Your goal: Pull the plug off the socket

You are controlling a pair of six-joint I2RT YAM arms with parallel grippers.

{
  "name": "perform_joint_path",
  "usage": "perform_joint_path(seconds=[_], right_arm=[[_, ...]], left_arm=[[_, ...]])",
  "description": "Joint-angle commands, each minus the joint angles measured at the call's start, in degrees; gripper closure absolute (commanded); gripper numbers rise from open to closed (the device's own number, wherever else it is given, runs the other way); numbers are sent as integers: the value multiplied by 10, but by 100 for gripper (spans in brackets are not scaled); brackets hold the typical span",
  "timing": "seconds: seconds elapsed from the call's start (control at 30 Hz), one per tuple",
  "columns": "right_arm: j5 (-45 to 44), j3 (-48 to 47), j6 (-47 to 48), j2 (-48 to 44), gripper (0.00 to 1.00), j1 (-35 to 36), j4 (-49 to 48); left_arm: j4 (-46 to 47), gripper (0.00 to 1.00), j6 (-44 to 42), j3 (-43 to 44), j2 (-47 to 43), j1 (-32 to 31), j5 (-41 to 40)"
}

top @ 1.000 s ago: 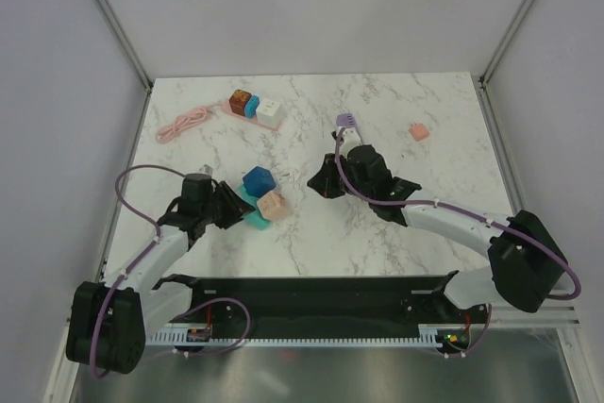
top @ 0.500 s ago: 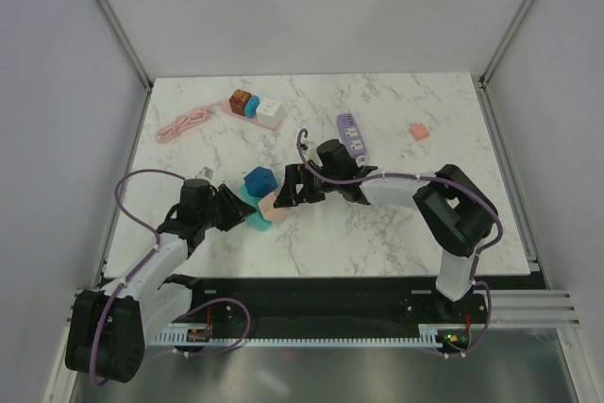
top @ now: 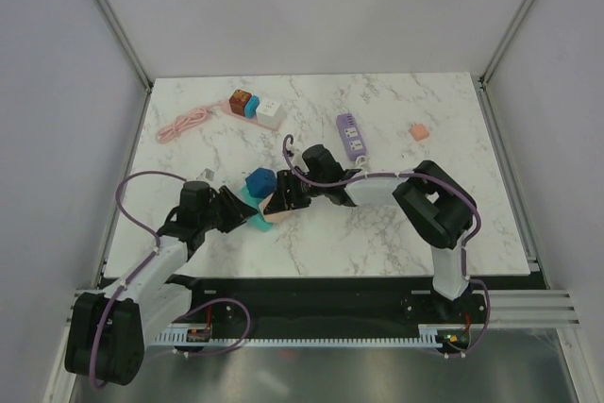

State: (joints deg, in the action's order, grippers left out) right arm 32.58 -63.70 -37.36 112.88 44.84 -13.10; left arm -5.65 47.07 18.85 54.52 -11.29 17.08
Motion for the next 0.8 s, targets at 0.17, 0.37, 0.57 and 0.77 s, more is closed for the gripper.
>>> perform_joint_path(seconds=[0.17, 0.37, 0.57, 0.77], right_arm=[[-165, 34, 38, -141, 100, 6, 34], [-255, 82, 43, -233, 100, -15, 54], [-210, 115, 46, -293, 100, -213, 76], [-153, 130, 53, -275, 100, -442, 76]], left_arm=[[-14, 98, -37, -5, -19, -1, -35], [-15, 98, -36, -11, -17, -1, -36], [-7, 98, -39, -13, -25, -1, 6], [8, 98, -37, -18, -44, -1, 71]])
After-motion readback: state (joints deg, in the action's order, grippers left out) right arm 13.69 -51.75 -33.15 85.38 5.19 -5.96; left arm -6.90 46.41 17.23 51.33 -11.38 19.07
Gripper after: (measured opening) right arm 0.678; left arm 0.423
